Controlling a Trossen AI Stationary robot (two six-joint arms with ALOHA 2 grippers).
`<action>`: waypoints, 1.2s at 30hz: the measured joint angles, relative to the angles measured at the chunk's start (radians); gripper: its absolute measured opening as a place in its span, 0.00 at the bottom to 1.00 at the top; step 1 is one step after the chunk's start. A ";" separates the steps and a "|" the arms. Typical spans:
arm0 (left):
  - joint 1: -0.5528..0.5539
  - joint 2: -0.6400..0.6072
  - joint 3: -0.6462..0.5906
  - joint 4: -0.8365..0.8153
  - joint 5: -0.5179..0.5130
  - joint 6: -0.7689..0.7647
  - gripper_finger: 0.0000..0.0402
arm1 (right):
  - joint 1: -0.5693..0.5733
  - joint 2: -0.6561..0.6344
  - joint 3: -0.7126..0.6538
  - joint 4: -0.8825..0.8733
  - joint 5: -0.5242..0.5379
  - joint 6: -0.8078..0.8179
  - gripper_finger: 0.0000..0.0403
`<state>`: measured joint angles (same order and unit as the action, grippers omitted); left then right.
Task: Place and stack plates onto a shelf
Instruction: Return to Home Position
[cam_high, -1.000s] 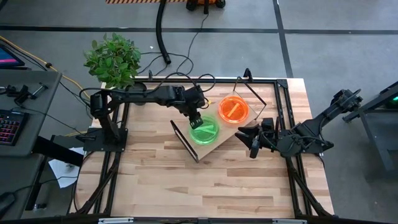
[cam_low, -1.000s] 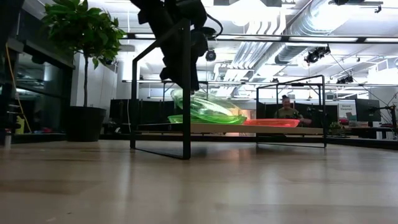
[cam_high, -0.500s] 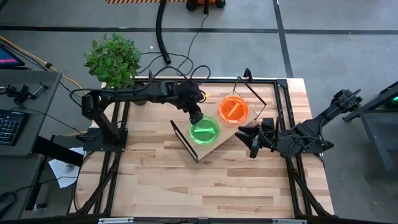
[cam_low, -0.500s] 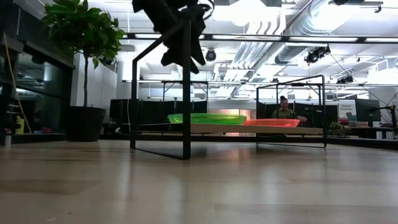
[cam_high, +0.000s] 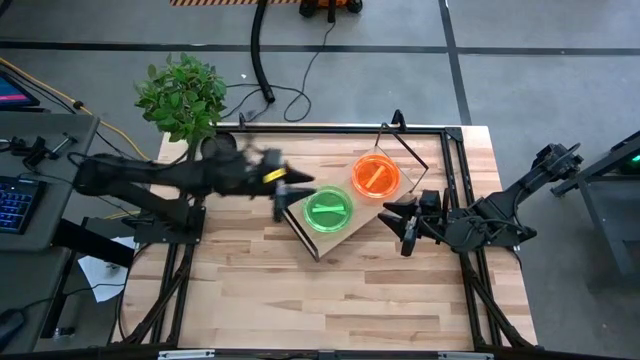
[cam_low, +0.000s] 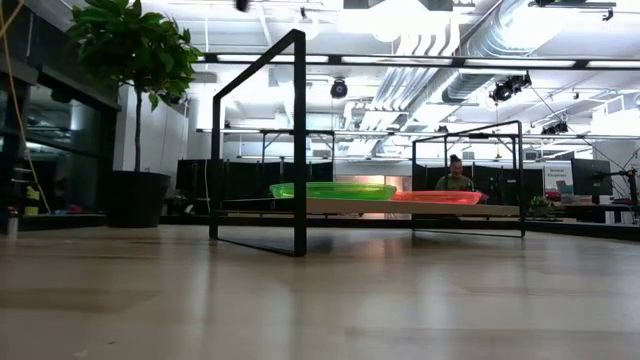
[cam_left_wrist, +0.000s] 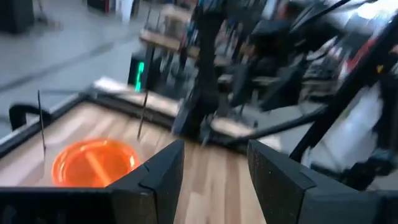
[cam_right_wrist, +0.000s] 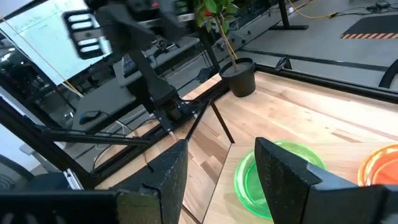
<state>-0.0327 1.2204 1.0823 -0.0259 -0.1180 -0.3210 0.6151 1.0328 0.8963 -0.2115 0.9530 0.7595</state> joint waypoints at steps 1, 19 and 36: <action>-0.027 -0.046 -0.049 0.042 -0.031 0.001 0.42 | 0.000 0.000 0.000 0.000 0.000 -0.001 0.42; -0.149 -0.723 -0.765 0.423 -0.225 0.043 0.20 | 0.000 -0.124 0.000 -0.002 0.003 -0.001 0.42; -0.149 -1.133 -1.071 0.479 -0.153 -0.012 0.00 | 0.000 -0.163 0.000 -0.039 0.028 0.000 0.35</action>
<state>-0.1818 0.0875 0.0113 0.4530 -0.2714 -0.3327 0.6151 0.8700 0.8963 -0.2508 0.9805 0.7597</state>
